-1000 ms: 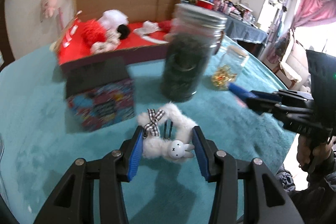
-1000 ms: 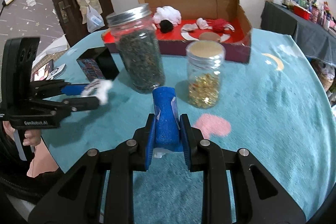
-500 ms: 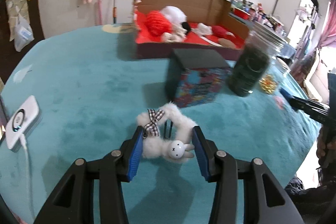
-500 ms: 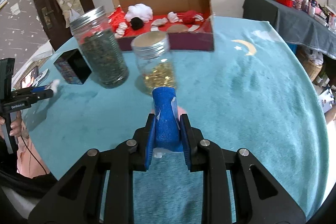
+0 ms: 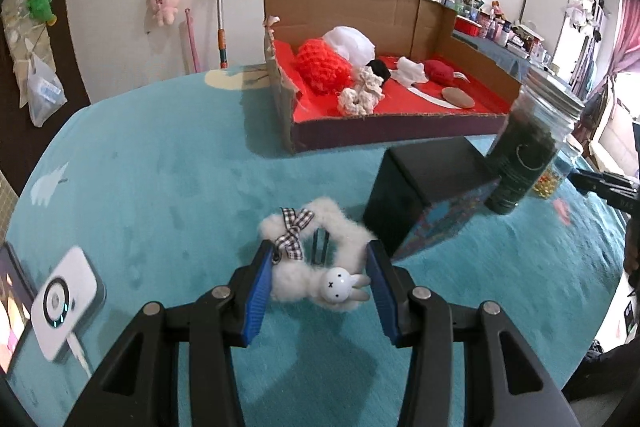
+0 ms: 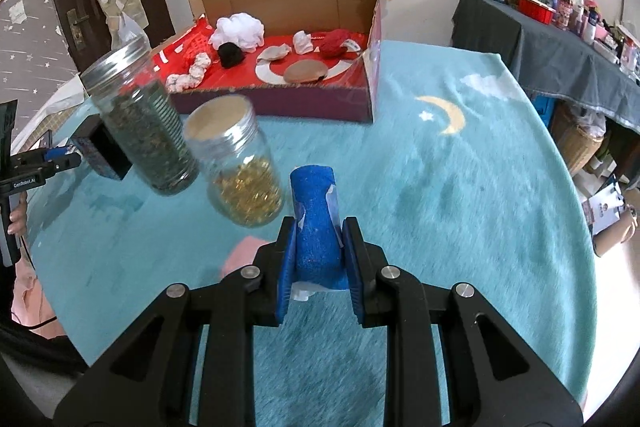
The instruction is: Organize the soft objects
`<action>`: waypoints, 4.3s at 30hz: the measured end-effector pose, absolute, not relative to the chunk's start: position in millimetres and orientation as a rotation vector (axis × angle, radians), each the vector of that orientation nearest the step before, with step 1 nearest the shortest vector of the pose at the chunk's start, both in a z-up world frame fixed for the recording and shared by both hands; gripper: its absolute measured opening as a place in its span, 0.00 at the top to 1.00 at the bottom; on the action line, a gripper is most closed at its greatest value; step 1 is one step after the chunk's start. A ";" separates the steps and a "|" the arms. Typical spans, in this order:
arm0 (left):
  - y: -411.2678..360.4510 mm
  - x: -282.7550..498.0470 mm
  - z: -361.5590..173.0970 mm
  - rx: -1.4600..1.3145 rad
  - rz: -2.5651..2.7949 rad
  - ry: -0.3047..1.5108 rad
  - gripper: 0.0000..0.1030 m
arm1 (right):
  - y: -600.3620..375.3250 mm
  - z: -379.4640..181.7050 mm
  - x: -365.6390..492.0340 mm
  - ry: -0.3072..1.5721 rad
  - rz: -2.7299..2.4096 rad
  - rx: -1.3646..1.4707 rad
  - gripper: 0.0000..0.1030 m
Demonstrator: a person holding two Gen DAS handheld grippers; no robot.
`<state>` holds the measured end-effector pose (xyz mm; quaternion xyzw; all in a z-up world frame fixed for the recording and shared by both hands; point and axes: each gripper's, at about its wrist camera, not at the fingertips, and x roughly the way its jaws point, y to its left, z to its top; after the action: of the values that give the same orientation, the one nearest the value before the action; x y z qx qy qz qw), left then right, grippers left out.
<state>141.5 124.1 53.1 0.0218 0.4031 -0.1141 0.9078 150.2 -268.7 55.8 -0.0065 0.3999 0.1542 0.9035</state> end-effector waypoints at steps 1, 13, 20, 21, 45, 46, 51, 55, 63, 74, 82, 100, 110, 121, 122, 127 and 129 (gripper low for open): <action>124.0 143.7 54.1 0.053 -0.240 0.827 0.53 | -268.4 56.8 152.5 0.824 0.320 -0.018 0.79; 126.2 175.1 64.2 0.073 -0.288 0.794 0.53 | -266.8 66.1 183.8 0.802 0.361 -0.054 0.79; 127.5 183.9 71.9 0.052 -0.326 0.785 0.53 | -269.8 73.1 195.9 0.797 0.409 -0.025 0.79; 127.2 185.4 73.1 0.050 -0.332 0.785 0.53 | -270.1 74.5 197.3 0.796 0.419 -0.020 0.79; 62.9 240.1 125.5 0.068 -0.504 0.759 0.53 | -219.6 112.4 265.3 0.825 0.603 -0.044 0.79; 54.5 245.4 127.7 0.083 -0.519 0.769 0.53 | -215.1 113.2 270.4 0.832 0.607 -0.049 0.79; 18.4 271.9 131.1 0.150 -0.571 0.824 0.53 | -193.8 109.1 306.8 0.924 0.625 -0.047 0.79; -8.7 295.1 121.7 0.208 -0.613 0.898 0.53 | -180.0 98.7 334.8 1.007 0.632 -0.044 0.79; -41.0 334.9 87.3 0.328 -0.606 1.050 0.53 | -167.4 73.1 378.1 1.158 0.619 -0.022 0.78; -47.0 361.1 63.0 0.360 -0.571 1.125 0.53 | -151.1 59.2 394.3 1.232 0.599 -0.069 0.78; -50.3 368.4 53.9 0.363 -0.555 1.139 0.52 | -148.3 57.1 396.2 1.242 0.587 -0.089 0.77; -39.4 356.0 69.6 0.304 -0.526 1.104 0.39 | -140.7 57.7 392.4 1.265 0.530 -0.124 0.76; -20.1 328.5 89.4 0.251 -0.484 1.063 0.25 | -134.9 64.7 377.7 1.258 0.485 -0.136 0.67; 14.4 303.8 107.3 0.085 -0.324 1.019 0.04 | -142.8 110.1 345.5 1.161 0.350 -0.083 0.33; 16.5 302.7 107.9 0.070 -0.307 1.017 0.02 | -144.5 111.9 345.1 1.159 0.340 -0.073 0.33; 18.3 301.7 105.0 0.021 -0.229 1.007 0.01 | -151.3 113.4 330.5 1.140 0.282 -0.035 0.32; 17.6 301.5 103.7 0.007 -0.202 0.998 0.01 | -154.9 108.8 327.0 1.146 0.271 -0.012 0.32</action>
<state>301.5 17.6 103.7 0.0036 0.4776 -0.0967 0.8732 327.0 -154.9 108.8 -0.0055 0.5404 0.1278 0.8316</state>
